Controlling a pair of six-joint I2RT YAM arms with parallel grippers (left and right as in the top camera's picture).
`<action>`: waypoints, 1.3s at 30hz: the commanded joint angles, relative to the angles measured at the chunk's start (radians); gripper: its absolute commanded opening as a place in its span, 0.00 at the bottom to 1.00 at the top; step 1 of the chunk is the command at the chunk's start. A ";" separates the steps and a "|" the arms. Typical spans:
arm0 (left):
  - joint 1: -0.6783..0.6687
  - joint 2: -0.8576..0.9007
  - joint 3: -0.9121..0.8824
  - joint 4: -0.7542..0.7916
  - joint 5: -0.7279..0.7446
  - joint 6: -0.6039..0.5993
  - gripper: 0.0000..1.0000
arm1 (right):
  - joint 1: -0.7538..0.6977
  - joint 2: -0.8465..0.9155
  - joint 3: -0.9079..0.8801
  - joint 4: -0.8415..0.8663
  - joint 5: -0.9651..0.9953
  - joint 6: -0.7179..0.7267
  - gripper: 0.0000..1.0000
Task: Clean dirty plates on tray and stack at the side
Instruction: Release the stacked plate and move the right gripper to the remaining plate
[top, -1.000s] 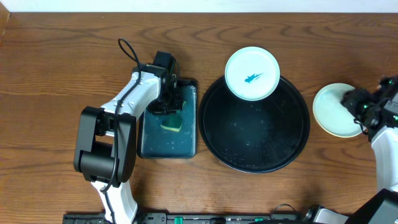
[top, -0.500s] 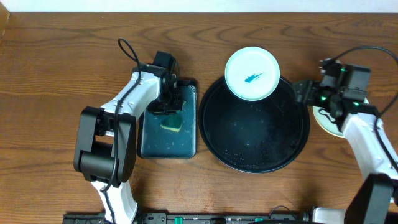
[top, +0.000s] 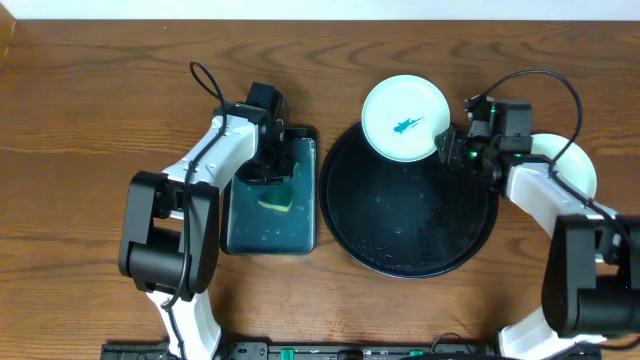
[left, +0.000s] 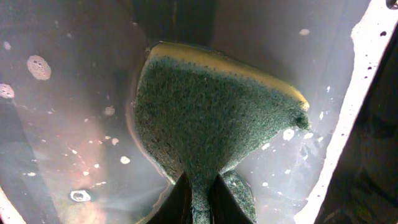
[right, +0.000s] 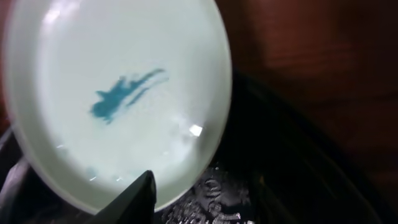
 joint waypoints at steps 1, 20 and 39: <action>0.001 0.041 -0.005 0.000 -0.001 0.002 0.08 | 0.018 0.048 0.012 0.022 0.065 0.093 0.43; 0.001 0.041 -0.005 0.000 -0.002 0.002 0.08 | 0.035 0.074 0.012 -0.247 -0.158 0.168 0.01; 0.001 0.041 -0.005 0.000 -0.001 0.002 0.08 | 0.034 0.074 0.012 -0.376 -0.274 0.164 0.30</action>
